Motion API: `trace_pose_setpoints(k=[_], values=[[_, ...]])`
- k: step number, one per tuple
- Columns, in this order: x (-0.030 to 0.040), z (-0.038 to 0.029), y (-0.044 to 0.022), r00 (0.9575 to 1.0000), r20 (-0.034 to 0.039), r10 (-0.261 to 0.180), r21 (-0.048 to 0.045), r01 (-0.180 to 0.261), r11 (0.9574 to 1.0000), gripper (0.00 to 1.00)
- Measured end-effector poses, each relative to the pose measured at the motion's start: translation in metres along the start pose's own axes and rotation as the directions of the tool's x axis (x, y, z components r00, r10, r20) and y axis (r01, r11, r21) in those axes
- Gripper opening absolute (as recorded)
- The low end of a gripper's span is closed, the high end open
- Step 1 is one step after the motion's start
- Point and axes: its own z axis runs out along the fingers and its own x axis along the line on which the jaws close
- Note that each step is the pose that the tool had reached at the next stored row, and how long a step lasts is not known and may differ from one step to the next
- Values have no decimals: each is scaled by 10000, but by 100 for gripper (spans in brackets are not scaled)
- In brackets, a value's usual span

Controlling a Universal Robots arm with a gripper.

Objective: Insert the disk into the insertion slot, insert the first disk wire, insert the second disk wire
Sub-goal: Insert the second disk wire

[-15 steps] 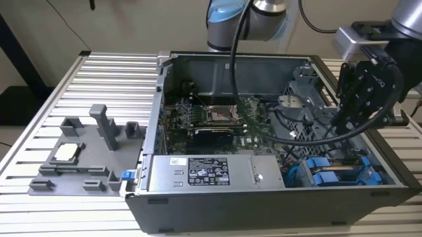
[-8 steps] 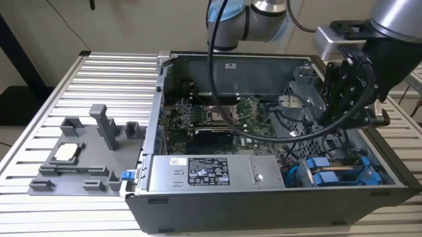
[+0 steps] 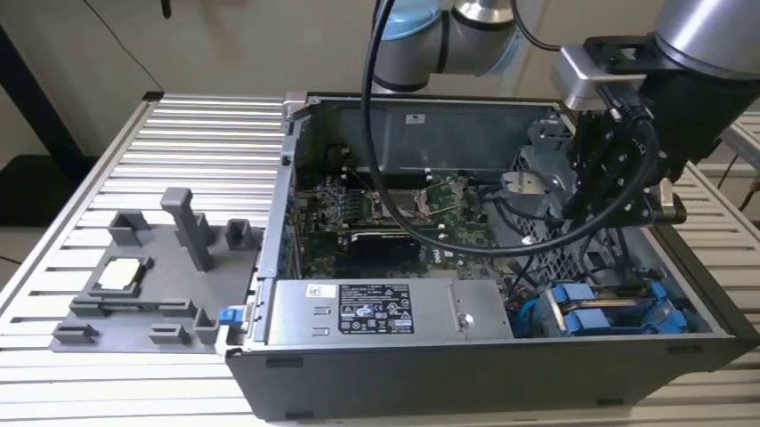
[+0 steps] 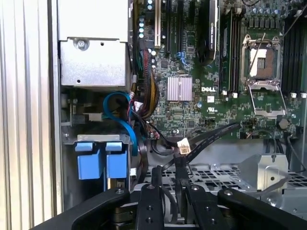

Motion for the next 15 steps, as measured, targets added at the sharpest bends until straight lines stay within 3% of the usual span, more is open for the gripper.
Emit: trace_pose_setpoints(k=[4, 7, 11, 15], values=[[-4, 14, 7, 9985, 0, -554, -55, 554, 9984, 27], [-4, 31, 41, 9976, 21, -687, -18, 687, 9976, 27], [-5, 42, 121, 9972, 80, -741, 106, 740, 9972, 27], [-6, 66, 156, 9963, 172, -847, 306, 842, 9960, 27]])
